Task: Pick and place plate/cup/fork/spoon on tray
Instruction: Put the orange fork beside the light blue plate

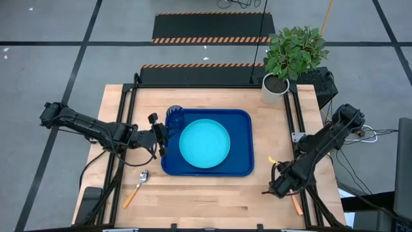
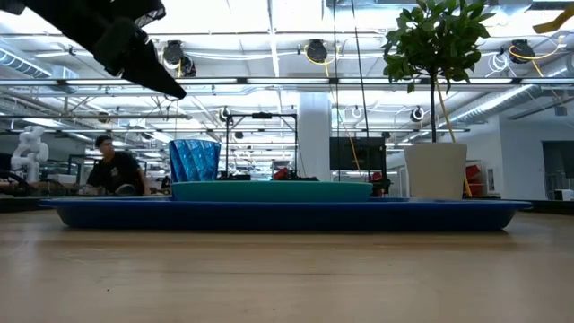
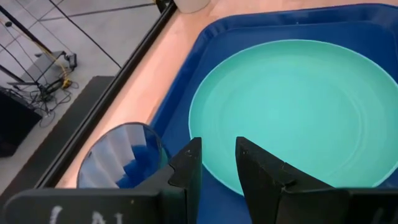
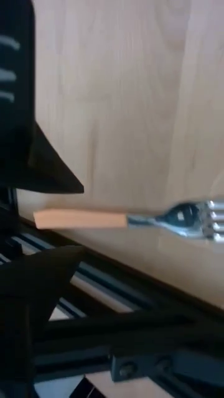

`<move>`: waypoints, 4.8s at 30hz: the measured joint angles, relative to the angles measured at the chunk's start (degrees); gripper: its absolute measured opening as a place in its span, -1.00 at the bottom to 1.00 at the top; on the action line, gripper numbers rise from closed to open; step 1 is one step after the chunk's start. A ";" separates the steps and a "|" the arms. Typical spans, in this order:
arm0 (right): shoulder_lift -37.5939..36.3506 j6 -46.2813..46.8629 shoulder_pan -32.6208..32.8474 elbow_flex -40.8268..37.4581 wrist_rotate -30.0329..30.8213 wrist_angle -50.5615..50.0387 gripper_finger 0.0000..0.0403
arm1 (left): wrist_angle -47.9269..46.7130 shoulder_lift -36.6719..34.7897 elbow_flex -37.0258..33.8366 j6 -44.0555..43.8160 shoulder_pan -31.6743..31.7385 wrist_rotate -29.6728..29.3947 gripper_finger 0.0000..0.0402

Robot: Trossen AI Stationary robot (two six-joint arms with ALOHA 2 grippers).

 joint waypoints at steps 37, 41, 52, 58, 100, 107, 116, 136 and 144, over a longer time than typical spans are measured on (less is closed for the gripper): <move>1.29 2.27 2.92 -12.95 -2.36 19.35 -0.28 | 2.13 0.00 -0.37 -0.13 0.00 0.02 -0.49; 1.29 2.22 2.92 -12.98 -2.34 20.41 -0.34 | 2.13 0.00 -0.37 -0.13 0.00 0.02 -0.49; 1.36 2.14 2.92 -13.06 -1.71 25.73 -0.72 | 2.10 0.00 -0.37 -0.04 0.00 0.02 -0.49; 1.29 1.85 2.92 -13.04 -0.71 25.99 -0.95 | 2.10 -0.02 -0.37 -0.03 0.00 0.03 -0.49; -8.48 -32.31 -25.66 -7.36 23.62 18.30 -0.95 | 2.39 -1.03 -0.41 -3.04 -0.24 0.96 -0.49; -8.46 -41.82 -33.36 -5.90 21.75 23.74 -0.95 | 2.18 -1.01 -0.41 -3.08 -0.24 1.05 -0.49; -8.37 -52.43 -41.80 -1.57 21.71 22.27 -0.95 | 2.15 -1.01 -0.41 -2.60 -0.24 1.14 -0.49; 0.84 -58.42 -50.16 -1.93 20.21 24.26 -0.95 | 1.81 -0.98 -0.39 -3.45 -0.24 2.27 -0.49; 0.92 -54.07 -51.79 -1.96 20.29 23.93 -0.95 | 2.13 -0.98 -0.37 -4.55 -0.24 2.27 -0.49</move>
